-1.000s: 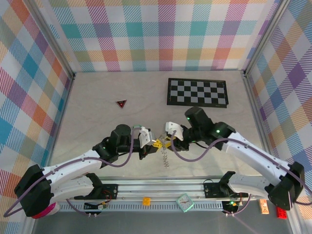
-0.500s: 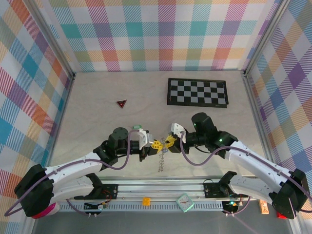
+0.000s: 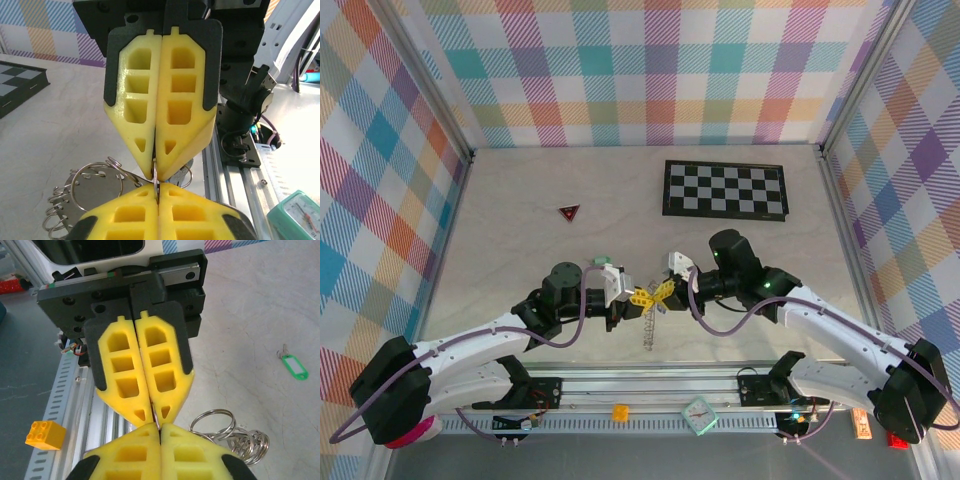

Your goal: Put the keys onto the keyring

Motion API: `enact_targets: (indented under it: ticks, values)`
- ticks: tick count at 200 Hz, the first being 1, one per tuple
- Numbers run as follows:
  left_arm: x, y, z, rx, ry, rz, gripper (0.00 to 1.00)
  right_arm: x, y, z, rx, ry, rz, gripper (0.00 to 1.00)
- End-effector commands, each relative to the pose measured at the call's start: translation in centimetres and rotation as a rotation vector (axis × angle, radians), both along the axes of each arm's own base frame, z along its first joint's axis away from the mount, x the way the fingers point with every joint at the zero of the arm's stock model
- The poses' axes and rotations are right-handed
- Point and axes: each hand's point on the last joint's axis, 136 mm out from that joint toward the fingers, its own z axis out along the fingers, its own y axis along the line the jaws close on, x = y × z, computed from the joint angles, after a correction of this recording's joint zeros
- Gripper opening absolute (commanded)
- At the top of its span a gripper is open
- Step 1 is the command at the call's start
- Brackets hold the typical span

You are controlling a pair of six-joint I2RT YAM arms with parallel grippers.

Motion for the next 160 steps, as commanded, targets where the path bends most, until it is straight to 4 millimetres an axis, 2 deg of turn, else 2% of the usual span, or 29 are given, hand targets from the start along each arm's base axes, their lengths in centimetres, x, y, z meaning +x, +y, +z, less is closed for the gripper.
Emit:
enact_targets:
  ticks: [1,18,52,110,138,160]
  values:
    - [-0.3,-0.1,2.1,-0.064,-0.063,-0.007,0.22,-0.2,0.0,0.8,-0.005,-0.019,0.021,0.0]
    - [-0.2,0.2,1.5,-0.018,-0.06,0.008,0.26,-0.2,-0.4,1.2,-0.033,-0.045,0.02,0.0]
    - [0.0,0.3,0.5,0.066,-0.046,0.011,0.26,-0.2,-0.7,1.1,-0.132,-0.071,0.039,0.0]
    - [0.0,-0.1,0.8,0.076,-0.043,-0.011,0.25,-0.6,0.2,0.8,-0.25,-0.128,0.11,0.0]
    - [-0.1,-0.2,0.8,0.08,-0.04,-0.021,0.2,-0.9,0.7,0.9,-0.267,-0.136,0.142,0.0]
    - [-0.2,-0.3,0.8,0.082,-0.035,-0.032,0.09,-1.2,1.3,1.5,-0.236,-0.132,0.162,0.0]
